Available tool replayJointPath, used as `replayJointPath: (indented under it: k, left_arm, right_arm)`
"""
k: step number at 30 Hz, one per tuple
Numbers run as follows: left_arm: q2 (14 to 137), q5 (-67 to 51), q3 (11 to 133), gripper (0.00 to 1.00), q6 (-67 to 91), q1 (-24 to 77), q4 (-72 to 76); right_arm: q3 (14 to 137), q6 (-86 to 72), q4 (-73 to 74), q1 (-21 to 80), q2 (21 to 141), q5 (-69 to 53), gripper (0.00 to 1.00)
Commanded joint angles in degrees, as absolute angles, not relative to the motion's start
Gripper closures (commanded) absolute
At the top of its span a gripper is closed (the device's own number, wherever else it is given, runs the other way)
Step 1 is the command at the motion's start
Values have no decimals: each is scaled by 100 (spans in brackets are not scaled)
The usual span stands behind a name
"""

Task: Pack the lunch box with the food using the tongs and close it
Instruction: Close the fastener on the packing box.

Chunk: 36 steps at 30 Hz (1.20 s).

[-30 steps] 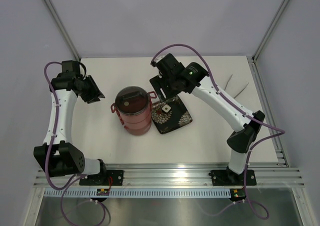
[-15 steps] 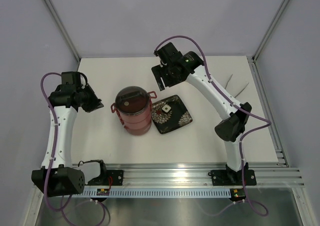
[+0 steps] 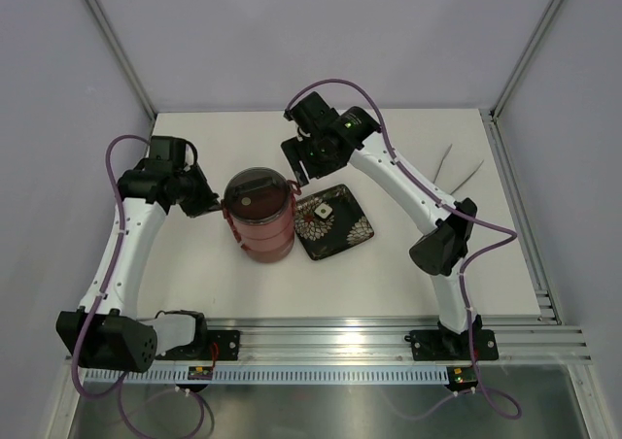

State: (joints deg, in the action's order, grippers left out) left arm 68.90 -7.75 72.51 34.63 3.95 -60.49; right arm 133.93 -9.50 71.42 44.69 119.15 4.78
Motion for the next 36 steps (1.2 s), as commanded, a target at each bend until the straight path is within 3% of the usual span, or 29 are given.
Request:
replayJointPath:
  k: [1, 13, 26, 36]
  left_arm:
    - [6961, -703, 7233, 100, 3647, 562, -5748]
    - [7128, -344, 7522, 100, 3630, 738, -5835]
    - [6908, 202, 7621, 100, 3445, 580, -6275]
    - [6838, -148, 7102, 100, 3586, 606, -5924]
  right_arm:
    - [13614, -1037, 7110, 4632, 11988, 273, 27]
    - [13369, -1055, 7031, 4693, 11830, 596, 28]
    - [12200, -1353, 6671, 4140, 11057, 941, 27]
    - [12638, -1336, 6697, 4429, 11461, 413, 29]
